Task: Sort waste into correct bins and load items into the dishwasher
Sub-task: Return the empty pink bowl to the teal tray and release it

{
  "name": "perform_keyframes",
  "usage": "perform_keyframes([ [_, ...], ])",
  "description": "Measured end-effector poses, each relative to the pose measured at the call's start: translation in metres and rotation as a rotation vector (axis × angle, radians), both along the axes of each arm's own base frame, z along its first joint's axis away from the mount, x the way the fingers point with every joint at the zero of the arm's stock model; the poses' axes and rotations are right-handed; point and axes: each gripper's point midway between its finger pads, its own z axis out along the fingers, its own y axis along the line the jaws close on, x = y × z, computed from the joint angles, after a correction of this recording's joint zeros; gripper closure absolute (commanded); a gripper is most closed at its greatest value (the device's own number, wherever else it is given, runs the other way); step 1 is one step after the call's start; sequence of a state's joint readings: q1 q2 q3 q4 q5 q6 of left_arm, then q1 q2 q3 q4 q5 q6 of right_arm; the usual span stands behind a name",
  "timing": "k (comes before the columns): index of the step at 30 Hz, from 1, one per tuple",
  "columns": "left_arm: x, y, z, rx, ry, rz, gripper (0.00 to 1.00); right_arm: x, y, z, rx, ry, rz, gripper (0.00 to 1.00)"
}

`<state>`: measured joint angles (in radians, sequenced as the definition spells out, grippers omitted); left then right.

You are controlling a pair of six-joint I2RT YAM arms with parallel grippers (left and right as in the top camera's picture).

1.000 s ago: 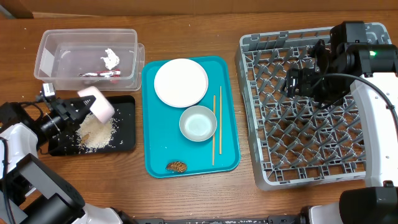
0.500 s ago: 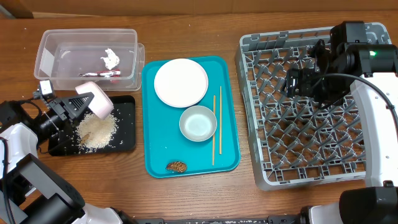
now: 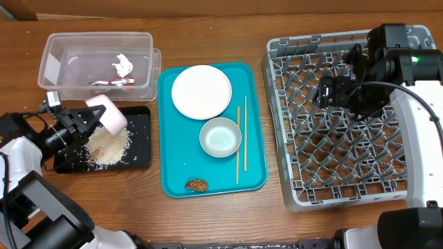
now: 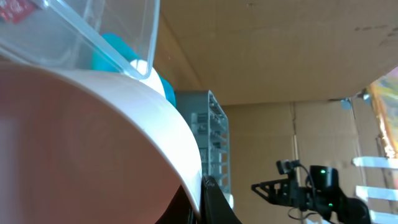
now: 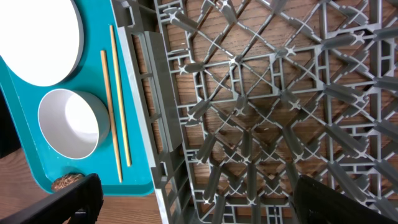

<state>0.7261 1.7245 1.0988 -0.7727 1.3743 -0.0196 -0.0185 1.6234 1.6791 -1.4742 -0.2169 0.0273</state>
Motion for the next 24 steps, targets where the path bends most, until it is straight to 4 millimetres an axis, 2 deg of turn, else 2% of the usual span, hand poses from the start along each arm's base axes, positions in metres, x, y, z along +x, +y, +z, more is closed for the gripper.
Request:
perform_keyframes([
  [3, 0.000, -0.008, 0.005, -0.035, -0.007, -0.022, 0.96, 0.000, 0.000, 0.000, 0.000, 0.000, 0.000, 0.00],
  [7, 0.003, -0.036, 0.004, -0.045, 0.013, -0.096, 0.96, 0.000, 0.000, 0.000, 0.000, 0.000, 0.000, 0.00],
  [14, 0.003, -0.112, -0.019, 0.106, 0.103, -0.308, 0.96, 0.000, 0.000, 0.000, 0.000, -0.001, 0.000, 0.00],
  [16, -0.001, -0.137, -0.031, 0.187, 0.143, -0.380, 0.96, 0.000, 0.000, 0.000, 0.000, -0.001, 0.000, 0.00],
  [20, -0.016, -0.174, -0.068, 0.444, 0.262, -0.502, 0.96, 0.000, 0.000, 0.000, 0.000, -0.001, 0.000, 0.00],
  [24, -0.031, -0.196, -0.095, 0.685, 0.313, -0.600, 0.96, 0.001, 0.000, 0.000, 0.000, -0.006, 0.000, 0.00],
])
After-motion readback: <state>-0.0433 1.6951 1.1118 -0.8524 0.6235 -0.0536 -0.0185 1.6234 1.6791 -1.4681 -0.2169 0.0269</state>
